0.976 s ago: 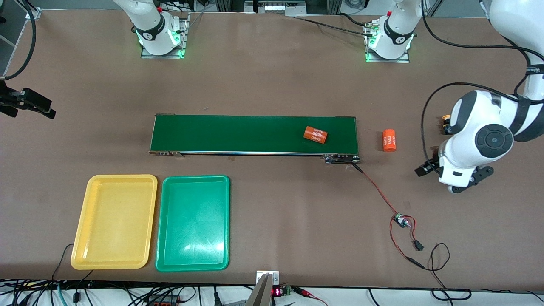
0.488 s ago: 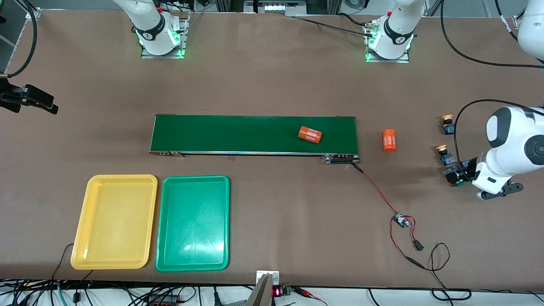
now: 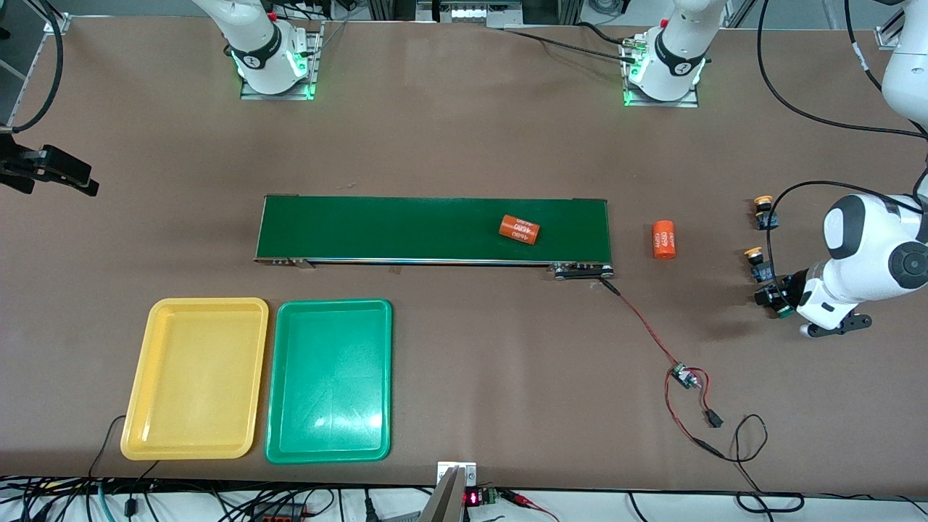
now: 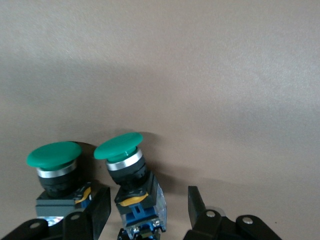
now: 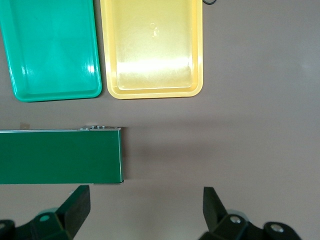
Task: Sort buttons by color to trays
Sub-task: 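Move the left gripper to the buttons and grasp a green-cap button, then carry the green button with the left gripper and release it on the belt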
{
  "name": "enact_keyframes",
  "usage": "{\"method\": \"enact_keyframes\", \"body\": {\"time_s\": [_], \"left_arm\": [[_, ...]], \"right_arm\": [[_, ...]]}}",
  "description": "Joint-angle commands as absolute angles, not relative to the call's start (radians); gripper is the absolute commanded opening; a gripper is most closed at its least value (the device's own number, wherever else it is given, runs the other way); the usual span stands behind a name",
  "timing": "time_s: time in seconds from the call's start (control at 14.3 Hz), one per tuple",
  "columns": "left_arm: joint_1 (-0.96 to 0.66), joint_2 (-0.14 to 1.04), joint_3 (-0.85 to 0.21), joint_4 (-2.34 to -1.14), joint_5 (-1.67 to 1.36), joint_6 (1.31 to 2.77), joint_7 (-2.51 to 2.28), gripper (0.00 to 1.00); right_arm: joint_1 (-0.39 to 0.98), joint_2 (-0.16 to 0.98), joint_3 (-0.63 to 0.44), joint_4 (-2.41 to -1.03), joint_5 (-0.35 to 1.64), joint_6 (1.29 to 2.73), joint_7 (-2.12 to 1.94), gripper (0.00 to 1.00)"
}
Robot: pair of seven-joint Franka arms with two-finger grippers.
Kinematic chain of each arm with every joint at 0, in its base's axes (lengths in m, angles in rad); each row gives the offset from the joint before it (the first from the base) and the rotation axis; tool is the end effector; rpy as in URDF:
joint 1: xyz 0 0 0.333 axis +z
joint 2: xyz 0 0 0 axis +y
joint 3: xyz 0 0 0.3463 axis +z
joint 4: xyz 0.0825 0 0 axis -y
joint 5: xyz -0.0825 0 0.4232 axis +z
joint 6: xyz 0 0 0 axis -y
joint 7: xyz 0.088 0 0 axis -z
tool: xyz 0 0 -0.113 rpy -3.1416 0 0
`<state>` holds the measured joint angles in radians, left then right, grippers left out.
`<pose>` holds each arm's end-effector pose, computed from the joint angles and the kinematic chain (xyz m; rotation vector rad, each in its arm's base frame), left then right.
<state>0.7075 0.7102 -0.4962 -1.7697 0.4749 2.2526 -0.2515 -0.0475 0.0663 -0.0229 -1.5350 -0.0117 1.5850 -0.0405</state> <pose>0.6645 0.1814 0.1770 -3.0907 -0.3423 0.1675 0.6153 -0.0442 0.6282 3.1288 -0.0463 -0.0266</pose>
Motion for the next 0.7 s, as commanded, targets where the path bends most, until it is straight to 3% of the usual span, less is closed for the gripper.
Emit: {"method": "enact_keyframes", "body": {"time_s": [0.0,0.07,0.14,0.28,0.42,0.63], "left_arm": [[0.724,0.723,-0.514,-1.770,0.497,2.255,-0.241,0.64],[0.724,0.723,-0.514,-1.770,0.497,2.255,-0.242,0.54],[0.724,0.723,-0.514,-1.772,0.497,2.255,-0.247,0.36],[0.723,0.721,-0.514,-1.766,0.499,2.255,-0.247,0.18],[0.716,0.712,-0.521,-1.756,0.500,2.253,-0.241,0.14],[0.712,0.643,-0.586,-1.756,0.500,2.226,-0.242,0.16]], "right_arm": [[-0.046,0.045,-0.020,-1.557,-0.012,1.582,-0.035,1.00],[-0.046,0.041,-0.020,-1.568,-0.014,1.582,-0.034,1.00],[-0.048,0.046,-0.020,-1.569,-0.012,1.589,-0.034,1.00],[-0.048,0.052,-0.020,-1.569,-0.012,1.621,-0.034,1.00],[-0.049,0.054,-0.020,-1.569,-0.015,1.638,-0.034,1.00],[-0.046,0.064,-0.020,-1.566,-0.024,1.644,-0.035,1.00]]}}
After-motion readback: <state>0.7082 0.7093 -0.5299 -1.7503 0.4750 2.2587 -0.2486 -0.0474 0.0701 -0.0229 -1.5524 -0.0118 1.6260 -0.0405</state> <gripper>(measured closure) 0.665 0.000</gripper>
